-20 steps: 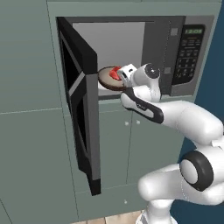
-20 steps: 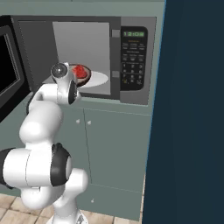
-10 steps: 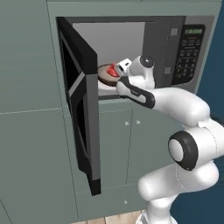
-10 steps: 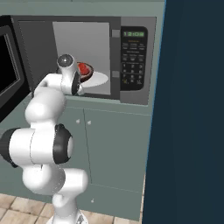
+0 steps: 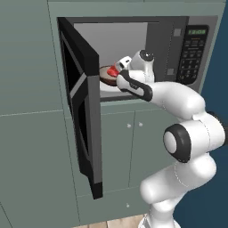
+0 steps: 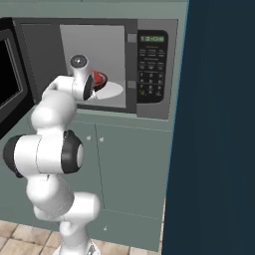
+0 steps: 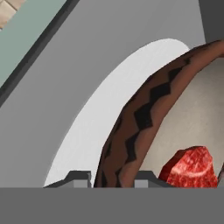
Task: Remove the kiwi from the bowl and place it on the small plate. Then place the bowl with only the steak in the microwave, close the door, and press the start button to microwave the steak.
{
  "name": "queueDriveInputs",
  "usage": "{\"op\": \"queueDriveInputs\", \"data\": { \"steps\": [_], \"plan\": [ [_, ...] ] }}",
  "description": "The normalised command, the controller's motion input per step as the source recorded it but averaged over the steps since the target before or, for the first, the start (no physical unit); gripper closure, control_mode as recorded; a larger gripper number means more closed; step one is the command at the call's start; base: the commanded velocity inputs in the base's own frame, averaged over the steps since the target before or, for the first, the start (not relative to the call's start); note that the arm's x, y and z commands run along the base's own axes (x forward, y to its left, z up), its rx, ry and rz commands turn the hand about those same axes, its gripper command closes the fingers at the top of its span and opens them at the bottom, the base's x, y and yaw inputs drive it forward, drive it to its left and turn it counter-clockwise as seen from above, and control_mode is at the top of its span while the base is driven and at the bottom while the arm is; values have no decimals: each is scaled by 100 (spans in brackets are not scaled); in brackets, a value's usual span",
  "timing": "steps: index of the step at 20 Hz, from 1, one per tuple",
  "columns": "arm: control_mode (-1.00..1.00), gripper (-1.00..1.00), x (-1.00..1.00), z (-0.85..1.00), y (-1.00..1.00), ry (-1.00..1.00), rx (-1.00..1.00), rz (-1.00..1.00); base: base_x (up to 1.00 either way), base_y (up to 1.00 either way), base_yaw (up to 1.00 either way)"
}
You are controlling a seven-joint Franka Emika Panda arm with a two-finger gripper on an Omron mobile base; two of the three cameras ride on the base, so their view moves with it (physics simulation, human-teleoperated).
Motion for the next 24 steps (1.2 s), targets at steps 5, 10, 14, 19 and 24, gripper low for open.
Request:
{"op": "queueDriveInputs", "data": {
  "steps": [5,10,14,19,24],
  "plan": [
    [-100,-100,-26,1,0,-4,0,0,0,0,0],
    [-100,-100,-63,30,0,-7,0,0,0,0,0],
    [-100,-100,-98,17,0,-7,0,0,0,0,0],
    [-100,-100,-58,3,0,-2,0,0,0,0,0],
    [-100,-100,-16,0,0,0,0,0,0,0,0]
  ]
}}
